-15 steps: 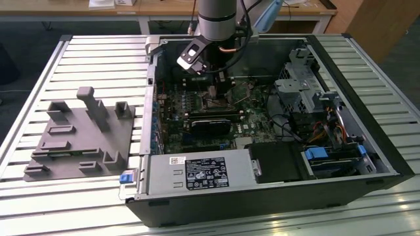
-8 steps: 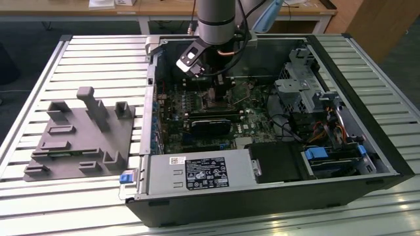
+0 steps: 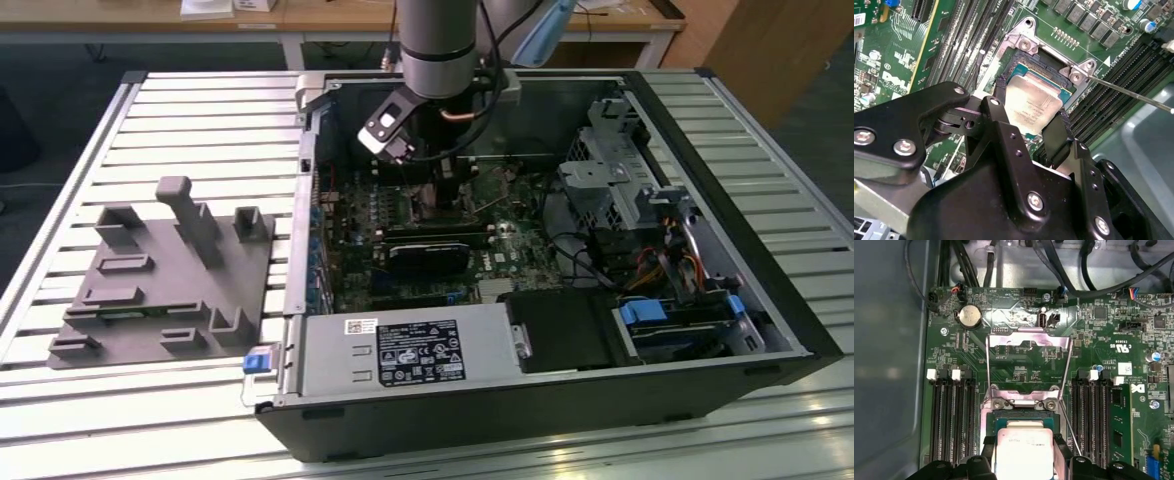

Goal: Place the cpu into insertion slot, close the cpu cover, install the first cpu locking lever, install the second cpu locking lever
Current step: 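Place the cpu into insertion slot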

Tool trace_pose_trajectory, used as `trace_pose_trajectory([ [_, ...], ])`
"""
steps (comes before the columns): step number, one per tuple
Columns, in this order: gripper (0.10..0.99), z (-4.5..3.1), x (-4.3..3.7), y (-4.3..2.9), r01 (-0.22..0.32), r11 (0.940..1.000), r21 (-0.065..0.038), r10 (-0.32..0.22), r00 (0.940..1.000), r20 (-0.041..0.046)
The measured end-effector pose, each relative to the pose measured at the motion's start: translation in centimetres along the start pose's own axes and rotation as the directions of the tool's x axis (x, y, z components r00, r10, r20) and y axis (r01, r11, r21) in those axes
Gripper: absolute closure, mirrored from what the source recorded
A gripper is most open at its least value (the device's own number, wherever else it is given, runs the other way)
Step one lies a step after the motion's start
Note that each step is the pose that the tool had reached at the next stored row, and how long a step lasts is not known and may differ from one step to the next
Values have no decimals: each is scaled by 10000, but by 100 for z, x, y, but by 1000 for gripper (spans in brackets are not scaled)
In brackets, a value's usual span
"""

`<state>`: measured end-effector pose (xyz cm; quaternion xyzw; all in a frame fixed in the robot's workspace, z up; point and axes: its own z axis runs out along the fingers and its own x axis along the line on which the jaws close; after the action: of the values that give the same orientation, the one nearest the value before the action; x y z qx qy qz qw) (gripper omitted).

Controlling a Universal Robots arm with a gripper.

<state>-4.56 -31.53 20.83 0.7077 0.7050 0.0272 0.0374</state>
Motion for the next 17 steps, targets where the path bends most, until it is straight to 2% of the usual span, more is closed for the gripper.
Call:
trace_pose_trajectory([
  [8, 549, 63, 1, -6, 4, 10000, -2, -4, 10000, 20],
  [17, 549, 93, 1, -9, -3, 10000, 0, 3, 10000, 23],
])
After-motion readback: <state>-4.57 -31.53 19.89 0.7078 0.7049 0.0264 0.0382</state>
